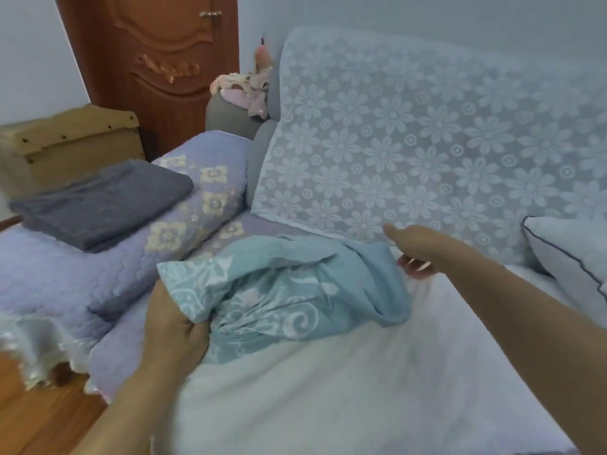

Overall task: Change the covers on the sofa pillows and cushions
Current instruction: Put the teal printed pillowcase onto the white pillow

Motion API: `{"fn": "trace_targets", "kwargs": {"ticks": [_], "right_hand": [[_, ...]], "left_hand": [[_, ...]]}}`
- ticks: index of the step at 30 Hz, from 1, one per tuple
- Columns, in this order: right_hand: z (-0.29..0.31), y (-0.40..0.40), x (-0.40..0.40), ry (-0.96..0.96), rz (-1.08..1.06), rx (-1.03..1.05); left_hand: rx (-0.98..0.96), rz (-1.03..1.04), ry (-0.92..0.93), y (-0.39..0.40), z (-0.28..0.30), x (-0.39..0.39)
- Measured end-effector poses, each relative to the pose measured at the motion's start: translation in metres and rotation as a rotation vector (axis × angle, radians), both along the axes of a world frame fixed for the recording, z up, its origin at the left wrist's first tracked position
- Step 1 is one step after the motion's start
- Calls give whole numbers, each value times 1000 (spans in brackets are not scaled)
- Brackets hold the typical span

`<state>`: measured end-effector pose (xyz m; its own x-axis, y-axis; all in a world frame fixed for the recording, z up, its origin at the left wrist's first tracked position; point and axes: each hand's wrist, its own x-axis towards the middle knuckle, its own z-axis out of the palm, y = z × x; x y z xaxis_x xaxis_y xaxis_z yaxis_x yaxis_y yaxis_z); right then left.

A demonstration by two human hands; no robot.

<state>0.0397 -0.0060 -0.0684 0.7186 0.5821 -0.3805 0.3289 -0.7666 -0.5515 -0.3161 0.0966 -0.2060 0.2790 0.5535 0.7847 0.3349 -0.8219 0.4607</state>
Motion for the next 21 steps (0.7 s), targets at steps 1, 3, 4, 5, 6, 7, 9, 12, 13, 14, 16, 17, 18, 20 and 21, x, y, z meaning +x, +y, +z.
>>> {"fn": "trace_targets", "kwargs": {"ticks": [1, 3, 4, 5, 6, 7, 9, 12, 13, 14, 16, 17, 18, 20, 21], "right_hand": [[-8, 10, -1, 85, 4, -75], [-19, 28, -13, 154, 43, -40], [-20, 36, -18, 141, 65, 55], [-20, 43, -16, 89, 84, 151], [-16, 46, -10, -31, 89, 202], [-11, 46, 4, -222, 29, 202], [-3, 29, 43, -547, -157, 107], [-13, 5, 76, -567, -214, -179], [-19, 5, 74, -606, -133, -286], [-25, 6, 65, -647, -38, -372], [-32, 16, 39, -800, 178, -392], [-29, 24, 22, -881, 280, -264], [-17, 32, -2, -892, 372, -45], [22, 46, -57, -528, 529, 417], [42, 50, -87, -302, 651, 502]], "left_hand": [[-60, -1, -48, -4, 3, -4], [-181, -6, -118, -5, 8, -12], [-231, -13, -151, -4, 11, -16], [-275, -14, -188, -3, 16, -21], [-319, 4, -237, -4, 22, -25], [-373, 35, -291, -4, 31, -27], [-508, 78, -388, 0, 46, -25], [-658, 27, -380, 13, 58, -11], [-712, 4, -367, 18, 59, -4], [-744, -11, -351, 21, 60, 3], [-751, -28, -293, 25, 60, 13], [-757, -54, -269, 24, 63, 17], [-772, -97, -254, 23, 66, 22], [-800, -216, -254, 19, 73, 30], [-804, -276, -265, 18, 77, 32]]}}
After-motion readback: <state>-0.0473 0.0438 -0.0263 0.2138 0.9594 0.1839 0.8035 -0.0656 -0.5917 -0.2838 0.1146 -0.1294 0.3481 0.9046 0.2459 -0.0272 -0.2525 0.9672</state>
